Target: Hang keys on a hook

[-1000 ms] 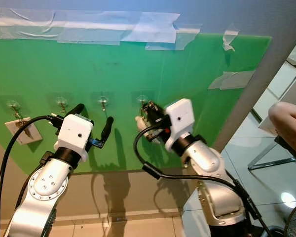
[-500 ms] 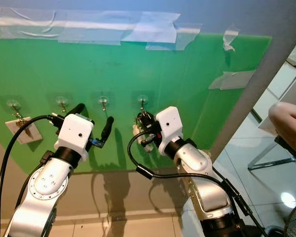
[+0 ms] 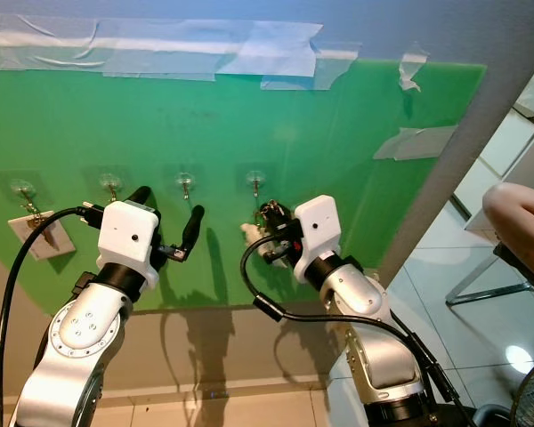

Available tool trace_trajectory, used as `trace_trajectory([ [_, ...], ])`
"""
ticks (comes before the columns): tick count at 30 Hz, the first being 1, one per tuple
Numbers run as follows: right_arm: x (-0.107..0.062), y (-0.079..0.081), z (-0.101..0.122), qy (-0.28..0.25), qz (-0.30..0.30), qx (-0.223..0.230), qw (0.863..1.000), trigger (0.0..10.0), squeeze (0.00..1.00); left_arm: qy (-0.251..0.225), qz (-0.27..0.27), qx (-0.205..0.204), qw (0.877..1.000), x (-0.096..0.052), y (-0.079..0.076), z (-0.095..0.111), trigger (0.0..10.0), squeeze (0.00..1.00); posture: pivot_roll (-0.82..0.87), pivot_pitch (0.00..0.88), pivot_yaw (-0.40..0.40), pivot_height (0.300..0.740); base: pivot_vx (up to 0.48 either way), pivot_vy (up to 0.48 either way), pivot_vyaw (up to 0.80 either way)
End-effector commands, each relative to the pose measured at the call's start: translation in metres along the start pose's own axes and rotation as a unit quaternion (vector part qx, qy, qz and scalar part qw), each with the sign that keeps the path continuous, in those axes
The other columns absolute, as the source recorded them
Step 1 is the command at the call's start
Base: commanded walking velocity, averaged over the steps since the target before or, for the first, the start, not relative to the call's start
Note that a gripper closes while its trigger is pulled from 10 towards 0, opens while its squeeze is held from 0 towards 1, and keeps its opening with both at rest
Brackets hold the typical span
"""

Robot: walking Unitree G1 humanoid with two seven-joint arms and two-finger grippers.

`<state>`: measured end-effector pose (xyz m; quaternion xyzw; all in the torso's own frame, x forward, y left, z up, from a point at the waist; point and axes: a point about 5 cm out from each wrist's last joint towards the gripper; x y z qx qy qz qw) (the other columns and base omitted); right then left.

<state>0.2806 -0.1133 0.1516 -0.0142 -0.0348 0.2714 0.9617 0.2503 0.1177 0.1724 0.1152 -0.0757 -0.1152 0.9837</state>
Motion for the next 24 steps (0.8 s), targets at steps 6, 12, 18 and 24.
trace_trajectory([
  [6,-0.003,-0.004,0.005,-0.011,-0.009,0.003,1.0,0.0,0.0,0.019,0.016,-0.003,1.0,-0.001,0.005,-0.006,10.0,0.0,-0.03,0.0,-0.053,0.74,0.0,0.0,0.0],
  [12,-0.003,-0.004,0.005,-0.012,-0.009,0.003,1.0,0.0,0.0,0.021,0.017,0.001,1.0,-0.001,0.004,-0.007,10.0,0.0,-0.03,0.0,-0.057,0.74,0.0,0.0,0.0],
  [18,0.007,-0.009,0.016,-0.027,-0.003,-0.013,1.0,0.0,0.0,0.046,-0.006,0.003,0.999,-0.014,0.005,-0.021,10.0,0.0,-0.03,0.0,-0.047,0.74,0.0,0.0,0.0],
  [24,0.025,-0.012,0.025,-0.039,0.018,-0.035,0.998,0.0,0.0,0.06,-0.014,0.025,0.998,-0.026,0.008,-0.029,10.0,0.0,-0.03,0.0,-0.054,0.74,0.0,0.0,0.0],
])
Point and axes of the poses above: a point about 5 cm out from each wrist's last joint towards the gripper, its own x axis pointing out of the wrist towards the gripper, its own z axis along the axis of the wrist's last joint, y = z × x
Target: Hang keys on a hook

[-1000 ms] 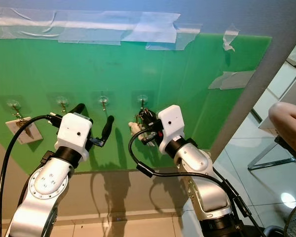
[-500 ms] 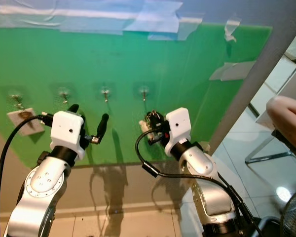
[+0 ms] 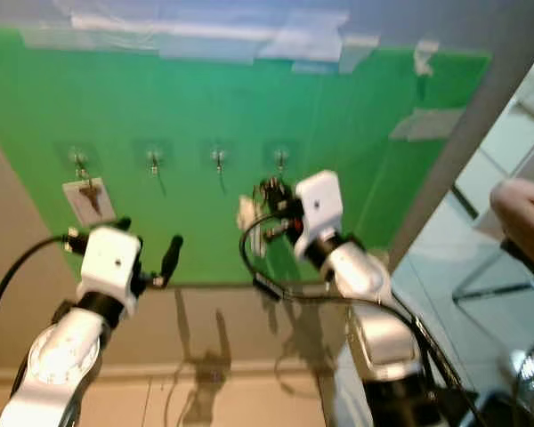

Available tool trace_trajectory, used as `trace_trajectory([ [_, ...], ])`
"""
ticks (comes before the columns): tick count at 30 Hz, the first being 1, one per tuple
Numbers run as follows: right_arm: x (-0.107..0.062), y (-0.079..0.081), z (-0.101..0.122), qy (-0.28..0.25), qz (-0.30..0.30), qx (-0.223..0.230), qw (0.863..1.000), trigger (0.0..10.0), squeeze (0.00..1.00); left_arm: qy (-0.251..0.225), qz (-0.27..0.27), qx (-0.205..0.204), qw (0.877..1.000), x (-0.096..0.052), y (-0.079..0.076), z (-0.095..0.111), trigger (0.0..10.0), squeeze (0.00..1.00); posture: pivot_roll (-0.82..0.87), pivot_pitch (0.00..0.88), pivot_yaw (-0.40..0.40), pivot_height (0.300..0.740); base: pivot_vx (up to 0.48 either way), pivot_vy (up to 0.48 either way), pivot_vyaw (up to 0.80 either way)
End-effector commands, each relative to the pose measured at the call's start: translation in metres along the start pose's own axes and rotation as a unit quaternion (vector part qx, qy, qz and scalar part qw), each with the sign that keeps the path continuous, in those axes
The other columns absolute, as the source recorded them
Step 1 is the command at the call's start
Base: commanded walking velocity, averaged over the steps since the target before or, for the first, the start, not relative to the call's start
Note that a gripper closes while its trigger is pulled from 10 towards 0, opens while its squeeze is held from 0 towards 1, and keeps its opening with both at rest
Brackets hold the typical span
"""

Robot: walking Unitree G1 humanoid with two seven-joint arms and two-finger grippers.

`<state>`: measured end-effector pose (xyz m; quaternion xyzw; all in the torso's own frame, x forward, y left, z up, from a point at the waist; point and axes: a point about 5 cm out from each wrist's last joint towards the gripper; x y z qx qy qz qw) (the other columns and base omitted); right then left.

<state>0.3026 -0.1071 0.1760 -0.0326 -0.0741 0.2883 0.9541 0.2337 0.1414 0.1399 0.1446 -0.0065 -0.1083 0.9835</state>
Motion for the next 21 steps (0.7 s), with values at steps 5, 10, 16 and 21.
trace_trajectory([
  [5,0.015,-0.01,0.004,-0.005,0.01,-0.022,1.0,0.0,0.0,-0.02,-0.012,0.01,1.0,-0.002,-0.005,0.007,10.0,0.0,-0.02,0.0,-0.063,0.74,0.0,0.0,0.0],
  [10,0.029,-0.01,0.006,-0.006,0.024,-0.03,0.999,0.0,0.0,-0.023,-0.009,0.006,1.0,-0.003,-0.006,0.009,10.0,0.0,-0.01,0.0,-0.077,0.74,0.0,0.0,0.0],
  [16,0.039,-0.011,0.0,0.006,0.023,-0.029,0.999,0.0,0.0,-0.025,-0.008,-0.04,0.999,-0.006,-0.008,0.009,10.0,0.0,0.0,0.0,-0.087,0.74,0.0,0.0,0.0],
  [21,0.045,-0.011,-0.004,0.015,0.03,-0.038,0.999,0.0,0.0,-0.018,-0.016,-0.034,0.999,-0.008,-0.01,0.007,10.0,0.0,0.01,0.0,-0.09,0.74,0.0,0.0,0.0],
])
Point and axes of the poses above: a point about 5 cm out from each wrist's last joint towards the gripper, its own x axis pointing out of the wrist towards the gripper, its own z axis along the axis of the wrist's last joint, y = z × x
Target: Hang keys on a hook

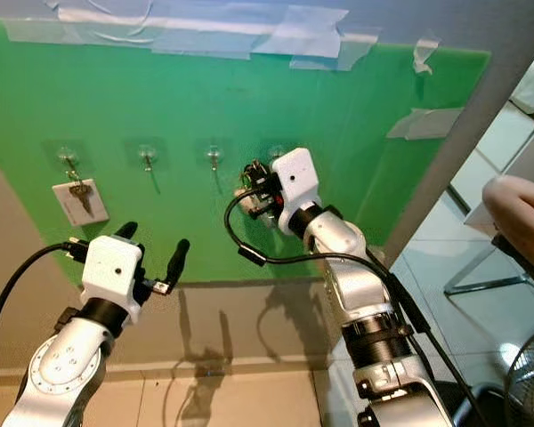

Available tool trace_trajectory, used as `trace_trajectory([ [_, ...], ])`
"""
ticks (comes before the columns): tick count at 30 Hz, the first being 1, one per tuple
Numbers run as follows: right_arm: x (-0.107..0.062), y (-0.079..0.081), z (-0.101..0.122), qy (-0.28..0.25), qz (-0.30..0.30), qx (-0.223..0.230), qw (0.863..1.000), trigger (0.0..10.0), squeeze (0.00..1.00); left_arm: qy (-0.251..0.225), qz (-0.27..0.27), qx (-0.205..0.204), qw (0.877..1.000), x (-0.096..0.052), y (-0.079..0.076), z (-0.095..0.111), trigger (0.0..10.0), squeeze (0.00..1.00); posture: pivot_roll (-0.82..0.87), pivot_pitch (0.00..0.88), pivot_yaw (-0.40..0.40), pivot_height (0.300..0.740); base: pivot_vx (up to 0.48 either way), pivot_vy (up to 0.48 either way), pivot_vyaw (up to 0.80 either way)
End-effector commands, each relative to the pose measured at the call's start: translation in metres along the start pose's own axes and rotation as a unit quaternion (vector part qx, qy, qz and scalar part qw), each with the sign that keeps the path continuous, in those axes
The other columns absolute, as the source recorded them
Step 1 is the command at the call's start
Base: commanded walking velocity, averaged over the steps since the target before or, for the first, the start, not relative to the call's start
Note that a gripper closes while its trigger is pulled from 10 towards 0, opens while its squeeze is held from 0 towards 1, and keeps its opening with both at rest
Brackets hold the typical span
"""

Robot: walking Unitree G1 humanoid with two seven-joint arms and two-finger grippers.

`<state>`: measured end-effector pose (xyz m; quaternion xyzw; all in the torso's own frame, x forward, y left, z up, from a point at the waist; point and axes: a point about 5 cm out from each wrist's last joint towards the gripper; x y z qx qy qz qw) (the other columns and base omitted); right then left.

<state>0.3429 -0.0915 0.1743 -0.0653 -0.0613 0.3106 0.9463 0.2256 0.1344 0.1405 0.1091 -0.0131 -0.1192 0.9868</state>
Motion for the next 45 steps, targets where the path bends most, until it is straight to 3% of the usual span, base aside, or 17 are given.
trace_trajectory([
  [1,0.005,-0.003,0.004,-0.005,0.005,-0.015,1.0,0.0,0.0,-0.007,-0.007,0.002,1.0,-0.001,-0.003,0.004,10.0,0.0,0.01,0.0,-0.09,0.74,0.0,0.0,0.0],
  [15,0.025,-0.009,0.011,-0.007,0.012,-0.041,0.999,0.0,0.0,-0.008,-0.002,-0.001,1.0,0.001,-0.007,0.004,10.0,0.0,0.02,0.0,-0.123,0.74,0.0,0.0,0.0],
  [22,0.031,-0.011,0.023,-0.038,-0.006,-0.037,0.999,0.0,0.0,-0.01,0.004,0.0,1.0,0.001,-0.008,0.004,10.0,0.0,0.03,0.0,-0.132,0.74,0.0,0.0,0.0],
  [34,0.015,-0.002,0.044,-0.11,-0.048,-0.059,0.991,0.0,0.0,-0.012,0.006,0.002,1.0,0.002,-0.006,0.004,10.0,0.0,0.02,0.0,-0.118,0.74,0.0,0.0,0.0],
  [45,0.009,0.019,0.05,-0.125,-0.027,-0.003,0.992,0.0,0.0,-0.014,0.001,0.004,1.0,0.006,-0.005,0.004,10.0,0.0,0.0,0.0,-0.101,0.74,0.0,0.0,0.0],
])
Point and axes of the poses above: a point about 5 cm out from each wrist's last joint towards the gripper, its own x axis pointing out of the wrist towards the gripper, its own z axis along the axis of the wrist's last joint, y = z × x
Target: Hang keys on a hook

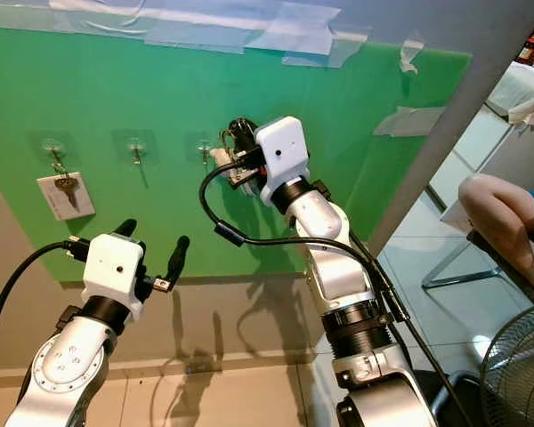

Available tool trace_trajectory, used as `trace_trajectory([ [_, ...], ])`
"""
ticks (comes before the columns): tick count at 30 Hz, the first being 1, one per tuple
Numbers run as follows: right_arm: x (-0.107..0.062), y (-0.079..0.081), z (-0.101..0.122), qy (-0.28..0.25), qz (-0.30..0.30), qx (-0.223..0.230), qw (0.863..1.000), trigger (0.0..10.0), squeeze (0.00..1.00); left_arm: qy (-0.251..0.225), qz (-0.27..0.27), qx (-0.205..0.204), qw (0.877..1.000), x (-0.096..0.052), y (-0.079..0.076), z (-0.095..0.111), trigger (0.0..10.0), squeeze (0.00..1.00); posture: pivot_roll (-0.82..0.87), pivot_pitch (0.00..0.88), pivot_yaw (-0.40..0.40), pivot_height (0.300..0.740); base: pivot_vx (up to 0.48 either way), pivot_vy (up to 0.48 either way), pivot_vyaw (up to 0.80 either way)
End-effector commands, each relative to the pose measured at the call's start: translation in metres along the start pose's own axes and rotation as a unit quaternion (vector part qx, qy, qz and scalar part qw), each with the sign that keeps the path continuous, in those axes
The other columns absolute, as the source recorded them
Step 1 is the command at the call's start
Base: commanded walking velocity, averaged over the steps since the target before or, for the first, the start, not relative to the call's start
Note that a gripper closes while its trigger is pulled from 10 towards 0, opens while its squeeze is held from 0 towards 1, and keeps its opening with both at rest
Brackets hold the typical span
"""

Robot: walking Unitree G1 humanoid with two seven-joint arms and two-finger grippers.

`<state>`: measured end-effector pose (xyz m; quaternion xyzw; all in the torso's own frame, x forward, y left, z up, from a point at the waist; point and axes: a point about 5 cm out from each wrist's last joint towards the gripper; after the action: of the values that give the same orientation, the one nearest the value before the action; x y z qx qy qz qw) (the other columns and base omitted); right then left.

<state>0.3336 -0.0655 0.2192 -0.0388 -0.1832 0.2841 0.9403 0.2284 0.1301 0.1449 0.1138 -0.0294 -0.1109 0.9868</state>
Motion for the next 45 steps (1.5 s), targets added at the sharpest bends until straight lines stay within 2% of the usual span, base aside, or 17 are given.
trace_trajectory([
  [1,-0.002,0.002,0.003,-0.002,0.009,0.018,1.0,0.0,0.0,0.001,-0.01,-0.003,1.0,0.002,-0.003,-0.001,10.0,0.0,0.0,0.0,-0.101,0.74,0.0,0.0,0.0],
  [7,-0.003,0.011,0.008,-0.001,0.043,0.027,0.999,0.0,0.0,-0.001,-0.012,-0.002,1.0,0.003,-0.003,0.0,10.0,0.0,0.0,0.0,-0.1,0.74,0.0,0.0,0.0],
  [13,-0.009,0.016,0.01,0.0,0.069,0.016,0.997,0.0,0.0,-0.003,-0.014,-0.001,1.0,0.003,-0.003,0.0,10.0,0.0,0.0,0.0,-0.097,0.74,0.0,0.0,0.0],
  [17,-0.008,0.024,0.012,-0.004,0.097,0.005,0.995,0.0,0.0,-0.003,-0.015,-0.001,1.0,0.004,-0.003,0.0,10.0,0.0,0.0,0.0,-0.095,0.74,0.0,0.0,0.0],
  [20,-0.005,0.028,0.013,-0.009,0.11,0.017,0.994,0.0,0.0,-0.004,-0.015,0.0,1.0,0.004,-0.003,0.0,10.0,0.0,0.01,0.0,-0.096,0.74,0.0,0.0,0.0],
  [27,0.001,0.027,0.013,-0.014,0.119,0.011,0.993,0.0,0.0,-0.004,-0.015,0.001,1.0,0.004,-0.002,0.0,10.0,0.0,0.01,0.0,-0.094,0.74,0.0,0.0,0.0],
  [33,0.006,0.026,0.006,-0.008,0.123,-0.008,0.992,0.0,0.0,-0.003,-0.016,0.0,1.0,0.004,-0.003,-0.001,10.0,0.0,0.01,0.0,-0.093,0.74,0.0,0.0,0.0],
  [36,0.009,0.023,0.003,-0.004,0.114,-0.003,0.993,0.0,0.0,-0.003,-0.016,0.0,1.0,0.004,-0.002,-0.001,10.0,0.0,0.02,0.0,-0.094,0.74,0.0,0.0,0.0],
  [40,0.015,0.014,-0.005,0.008,0.077,0.043,0.996,0.0,0.0,-0.002,-0.015,0.001,1.0,0.004,-0.002,-0.001,10.0,0.0,0.02,0.0,-0.094,0.74,0.0,0.0,0.0],
  [43,0.017,0.013,-0.01,0.015,0.067,0.067,0.995,0.0,0.0,-0.001,-0.015,0.002,1.0,0.004,-0.002,-0.002,10.0,0.0,0.03,0.0,-0.094,0.74,0.0,0.0,0.0],
  [44,0.018,0.014,-0.016,0.024,0.061,0.09,0.994,0.0,0.0,-0.001,-0.015,0.003,1.0,0.004,-0.001,-0.001,10.0,0.0,0.03,0.0,-0.093,0.74,0.0,0.0,0.0],
  [45,0.018,0.014,-0.016,0.024,0.061,0.09,0.994,0.0,0.0,-0.001,-0.015,0.003,1.0,0.004,-0.001,-0.001,10.0,0.0,0.03,0.0,-0.093,0.74,0.0,0.0,0.0],
])
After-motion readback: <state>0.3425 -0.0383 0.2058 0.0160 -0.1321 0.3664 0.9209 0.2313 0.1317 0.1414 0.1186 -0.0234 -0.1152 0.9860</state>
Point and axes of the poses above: a point about 5 cm out from each wrist's last joint towards the gripper, its own x axis pointing out of the wrist towards the gripper, its own z axis along the axis of the wrist's last joint, y = z × x
